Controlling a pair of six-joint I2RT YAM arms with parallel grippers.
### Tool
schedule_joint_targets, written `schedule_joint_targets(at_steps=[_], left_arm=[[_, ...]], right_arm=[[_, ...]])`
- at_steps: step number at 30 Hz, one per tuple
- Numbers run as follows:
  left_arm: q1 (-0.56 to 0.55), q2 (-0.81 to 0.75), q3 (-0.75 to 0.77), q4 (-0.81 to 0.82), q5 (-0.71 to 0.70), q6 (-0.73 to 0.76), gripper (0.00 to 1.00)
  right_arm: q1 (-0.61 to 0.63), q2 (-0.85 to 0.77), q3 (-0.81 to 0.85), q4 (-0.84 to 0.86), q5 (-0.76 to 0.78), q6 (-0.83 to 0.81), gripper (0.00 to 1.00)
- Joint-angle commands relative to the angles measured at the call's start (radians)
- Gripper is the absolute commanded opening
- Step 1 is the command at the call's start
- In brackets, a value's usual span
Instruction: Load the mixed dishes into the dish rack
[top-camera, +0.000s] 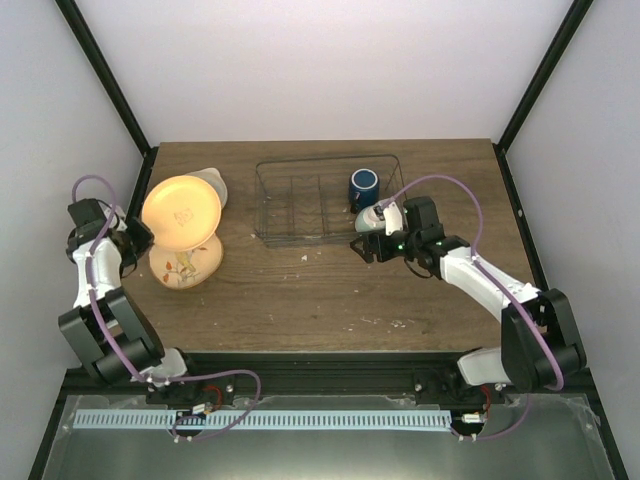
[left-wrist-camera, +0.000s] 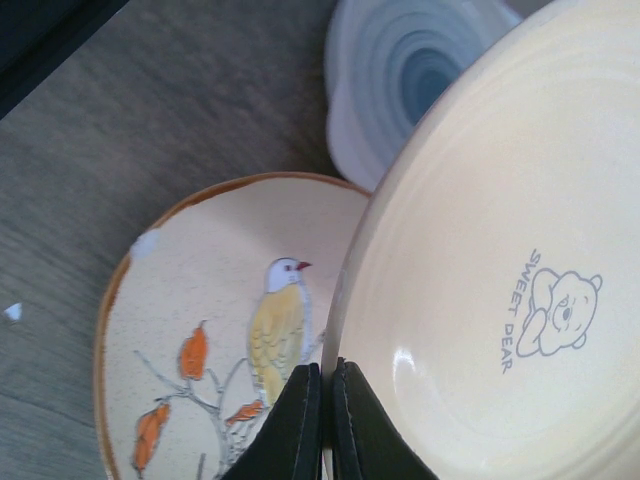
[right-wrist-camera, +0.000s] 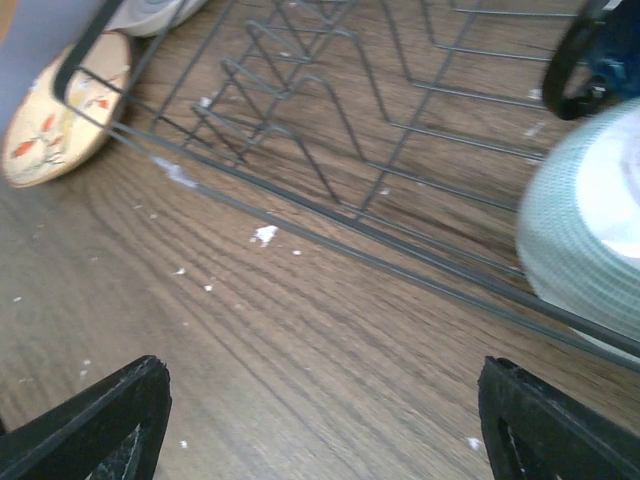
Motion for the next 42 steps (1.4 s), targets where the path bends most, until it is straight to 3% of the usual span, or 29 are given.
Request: schedule_joint_targets(at_steps=[1,6,17,24,33,39,42], left_arm=[[-0.018,-0.085,0.021,0.04,0.111,-0.01,0.0],[-0.145,-0.149,-0.003,0.057,0.078,0.001,0.0],[-0.402,-0.26,-0.102,0.108,-0.013,0.033,0.0],[-0.588,-0.283,-0.09,0.12,-0.066,0.016,0.0],[-0.687,-0.313,-0.081,0.092,-0.095,0.024,0.0],[-0.718,-0.325,-0.1,0.11,-0.094,0.007,0.0],[-0.722,-0.325,-0.112,0.125,-0.098,-0.001,0.0]], right_arm=[[0.013,0.006,0.047,0.064,-0.176,0.009,0.86],[0.034,0.025,0.105,0.099,-0.322,0.017,0.89],[0.116,0.134,0.294,0.149,-0.395,0.014,0.98],[0.147,0.239,0.399,0.169,-0.364,0.045,0.98],[0.158,0.335,0.452,0.2,-0.357,0.068,0.96],[0.181,0.396,0.494,0.211,-0.363,0.073,0.86],[0.189,0.407,0.511,0.204,-0.368,0.066,0.65]])
